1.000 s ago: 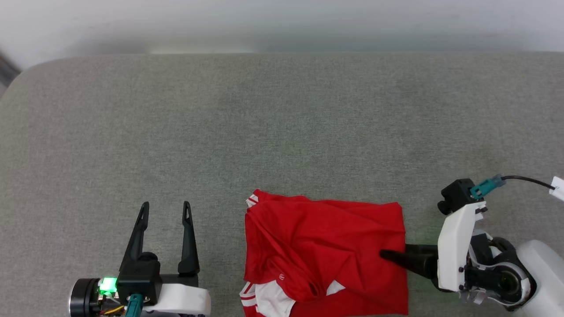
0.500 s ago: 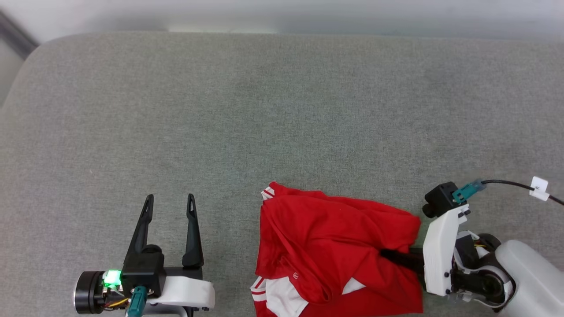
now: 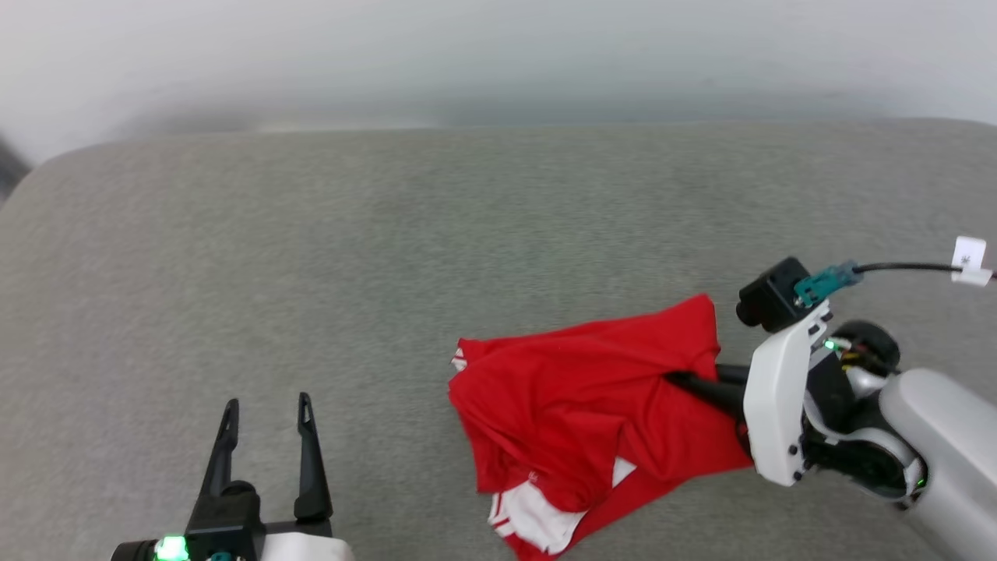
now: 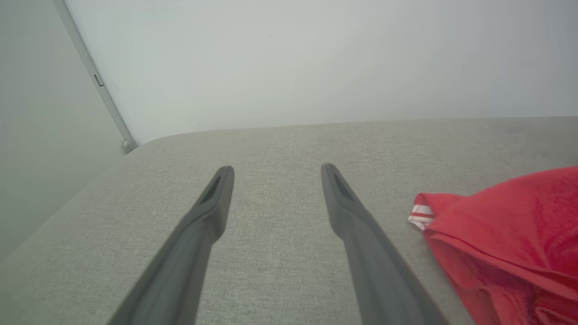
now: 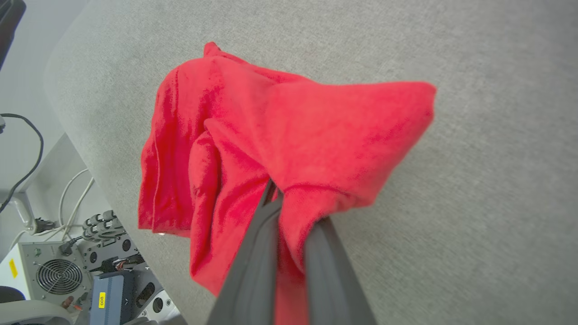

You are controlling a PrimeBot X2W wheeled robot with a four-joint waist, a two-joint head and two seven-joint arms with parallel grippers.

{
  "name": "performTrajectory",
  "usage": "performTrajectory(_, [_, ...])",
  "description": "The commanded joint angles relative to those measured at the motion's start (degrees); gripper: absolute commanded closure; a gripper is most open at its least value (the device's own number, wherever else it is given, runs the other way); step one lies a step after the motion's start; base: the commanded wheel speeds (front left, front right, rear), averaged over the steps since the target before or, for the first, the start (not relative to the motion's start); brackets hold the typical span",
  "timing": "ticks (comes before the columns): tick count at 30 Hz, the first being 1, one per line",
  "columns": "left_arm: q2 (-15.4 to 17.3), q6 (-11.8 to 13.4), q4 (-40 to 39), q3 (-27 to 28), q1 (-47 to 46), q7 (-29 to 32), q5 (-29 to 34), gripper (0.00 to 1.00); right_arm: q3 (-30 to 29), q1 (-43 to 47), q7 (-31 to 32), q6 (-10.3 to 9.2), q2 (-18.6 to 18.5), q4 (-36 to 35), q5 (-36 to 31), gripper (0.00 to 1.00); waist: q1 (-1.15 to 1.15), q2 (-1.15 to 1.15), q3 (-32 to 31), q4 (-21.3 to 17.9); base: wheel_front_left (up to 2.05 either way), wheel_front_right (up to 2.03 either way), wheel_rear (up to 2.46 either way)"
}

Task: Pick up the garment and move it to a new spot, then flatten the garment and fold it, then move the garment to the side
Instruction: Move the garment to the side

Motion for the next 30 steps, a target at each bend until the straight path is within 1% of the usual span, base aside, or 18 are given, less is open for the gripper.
performTrajectory(1, [0.0,0.3,-0.3,0.5,0.6,-0.1,-0.3,0.0,0.4,-1.3,0.0,-0.03,-1.2,-1.3,-0.7,1.0,0.0,0.0,-1.1,-3.1,0.0,0.0,0.0])
performTrajectory(5, [-0.1,0.8,-1.3,1.7,1.7,-0.1,-0.5,0.0,1.5,-4.7,0.9,-0.03,-5.3,-6.9,-2.2,1.0,0.0,0.0,-0.3,-7.9,0.0,0.0,0.0])
performTrajectory(8, [-0.2,0.8,-1.8,2.3,1.4,-0.1,-0.4,0.0,0.9,-6.6,1.1,-0.03,-8.4,-9.7,-3.3,1.0,0.0,0.0,1.1,-11.2,0.0,0.0,0.0])
performTrajectory(11, [-0.2,0.7,-2.5,2.7,0.2,-0.1,0.2,0.0,0.0,-7.9,1.0,-0.03,-11.0,-10.7,-4.1,1.0,0.0,0.0,3.1,-14.2,0.0,0.0,0.0])
performTrajectory(13, [0.2,0.3,-3.0,2.6,-0.7,-0.1,0.7,0.0,-0.8,-8.6,0.9,-0.03,-13.1,-10.2,-4.8,1.0,0.0,0.0,4.6,-15.4,0.0,0.0,0.0])
performTrajectory(17, [1.1,0.0,-3.6,2.8,-2.7,-0.1,1.4,0.0,-2.4,-10.7,-0.1,-0.03,-16.5,-6.5,-7.3,1.0,0.0,0.0,8.1,-17.7,0.0,0.0,0.0])
performTrajectory(22, [2.8,-0.3,-5.1,2.2,-5.0,-0.1,2.5,0.0,-3.7,-14.0,-2.4,-0.04,-18.6,1.9,-11.4,1.0,0.0,0.0,13.3,-19.0,0.0,0.0,0.0])
performTrajectory(28, [4.7,0.1,-7.2,2.0,-7.7,-0.1,3.1,0.0,-5.4,-18.5,-5.5,-0.05,-18.4,13.4,-15.7,1.0,0.0,0.0,19.1,-19.3,0.0,0.0,0.0])
performTrajectory(30, [5.4,0.3,-7.8,2.0,-8.2,-0.1,3.2,0.0,-6.7,-19.9,-6.6,-0.04,-16.9,17.6,-15.7,1.0,0.0,0.0,20.5,-19.5,0.0,0.0,0.0])
